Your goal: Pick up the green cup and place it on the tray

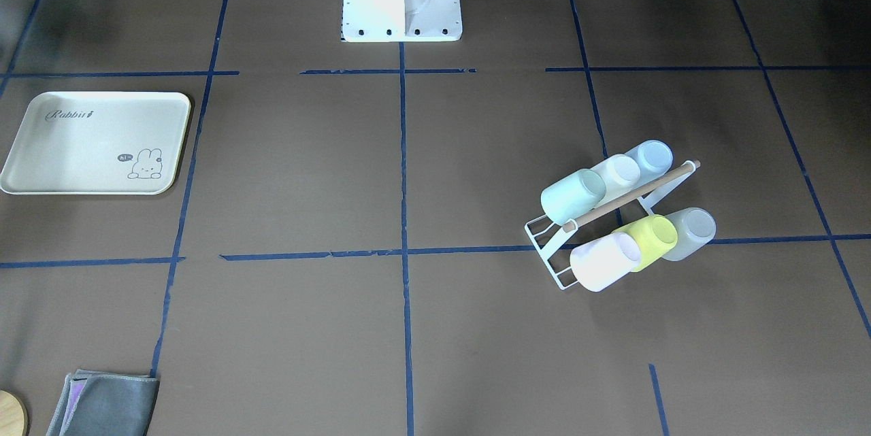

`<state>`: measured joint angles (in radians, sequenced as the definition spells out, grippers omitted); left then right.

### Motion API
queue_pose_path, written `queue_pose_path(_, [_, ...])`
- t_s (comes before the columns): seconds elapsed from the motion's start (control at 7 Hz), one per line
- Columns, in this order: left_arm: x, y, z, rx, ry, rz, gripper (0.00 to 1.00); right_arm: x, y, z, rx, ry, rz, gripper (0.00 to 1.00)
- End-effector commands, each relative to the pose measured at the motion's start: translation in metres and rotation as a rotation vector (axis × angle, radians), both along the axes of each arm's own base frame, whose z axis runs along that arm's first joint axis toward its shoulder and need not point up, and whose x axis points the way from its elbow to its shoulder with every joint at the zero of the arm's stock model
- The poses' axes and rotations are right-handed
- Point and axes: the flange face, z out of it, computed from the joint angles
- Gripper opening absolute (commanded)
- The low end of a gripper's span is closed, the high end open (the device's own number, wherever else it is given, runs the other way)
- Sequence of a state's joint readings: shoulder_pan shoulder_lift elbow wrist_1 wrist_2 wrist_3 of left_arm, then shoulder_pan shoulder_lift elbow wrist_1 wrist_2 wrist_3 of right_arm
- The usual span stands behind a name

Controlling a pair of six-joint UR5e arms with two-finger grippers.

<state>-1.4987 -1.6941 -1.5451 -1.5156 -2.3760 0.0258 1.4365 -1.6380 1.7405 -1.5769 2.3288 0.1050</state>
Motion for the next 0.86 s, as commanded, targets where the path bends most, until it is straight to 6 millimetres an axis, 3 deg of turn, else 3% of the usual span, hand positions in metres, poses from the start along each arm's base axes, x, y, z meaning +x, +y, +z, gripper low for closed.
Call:
queue_pose_path(0.0, [0.001,0.006,-0.006,0.058,-0.003,0.030,1.00,0.001,-0.002,-0.007,0.011,-0.006,0.001,1.00])
queue_pose_path(0.43, [0.001,0.010,-0.002,0.060,0.001,0.029,1.00,0.002,0.004,0.001,0.002,0.001,0.008,1.00])
queue_pose_path(0.71, [0.001,0.024,0.014,0.027,0.004,0.030,1.00,0.000,0.010,-0.001,-0.006,-0.027,0.009,1.00])
